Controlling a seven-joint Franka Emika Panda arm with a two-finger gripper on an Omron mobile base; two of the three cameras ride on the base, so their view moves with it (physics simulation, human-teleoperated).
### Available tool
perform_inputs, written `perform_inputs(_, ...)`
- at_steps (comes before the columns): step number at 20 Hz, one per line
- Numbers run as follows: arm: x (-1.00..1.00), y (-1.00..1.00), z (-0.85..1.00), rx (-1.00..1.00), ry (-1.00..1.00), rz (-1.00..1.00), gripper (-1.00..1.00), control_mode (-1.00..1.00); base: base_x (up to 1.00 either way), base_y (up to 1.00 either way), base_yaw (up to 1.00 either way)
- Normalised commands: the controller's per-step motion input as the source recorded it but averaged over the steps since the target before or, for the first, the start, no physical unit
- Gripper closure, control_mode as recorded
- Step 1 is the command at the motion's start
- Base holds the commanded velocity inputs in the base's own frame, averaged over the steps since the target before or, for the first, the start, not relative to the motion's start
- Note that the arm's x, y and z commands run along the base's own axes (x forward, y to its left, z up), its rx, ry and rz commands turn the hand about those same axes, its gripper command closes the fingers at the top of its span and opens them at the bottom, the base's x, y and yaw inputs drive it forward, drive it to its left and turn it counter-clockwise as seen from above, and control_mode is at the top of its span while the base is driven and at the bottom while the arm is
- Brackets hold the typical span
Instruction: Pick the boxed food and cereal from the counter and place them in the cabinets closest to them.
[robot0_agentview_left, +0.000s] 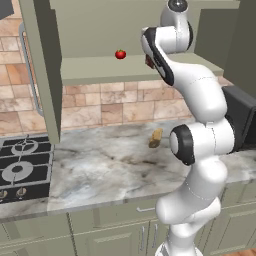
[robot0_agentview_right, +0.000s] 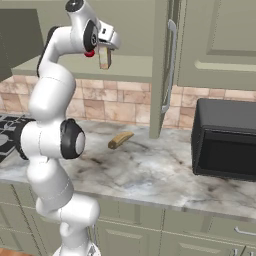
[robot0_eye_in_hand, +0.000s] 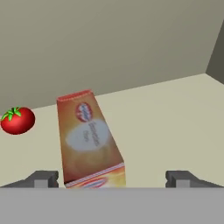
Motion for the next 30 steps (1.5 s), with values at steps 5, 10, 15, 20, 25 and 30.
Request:
perform_inputs(5, -0.71, 0.05, -0.01, -0.02, -0.06, 0.02, -1.0, -1.0, 0.0, 0.0, 0.0)
perform_inputs(10, -1.0, 0.06, -0.1, -0.03, -0.09, 0.02, -1.0, -1.0, 0.0, 0.0, 0.0)
perform_inputs(15, -1.0, 0.03, -0.04, -0.01, -0.03, 0.01, -1.0, -1.0, 0.0, 0.0, 0.0)
perform_inputs(20, -1.0, 0.0, -0.15, 0.0, -0.01, 0.0, -1.0, -1.0, 0.0, 0.0, 0.0)
perform_inputs(25, -1.0, 0.0, -0.29, 0.0, 0.0, 0.0, -1.0, -1.0, 0.0, 0.0, 0.0)
perform_inputs(30, -1.0, 0.0, -0.3, 0.0, 0.0, 0.0, -1.0, -1.0, 0.0, 0.0, 0.0)
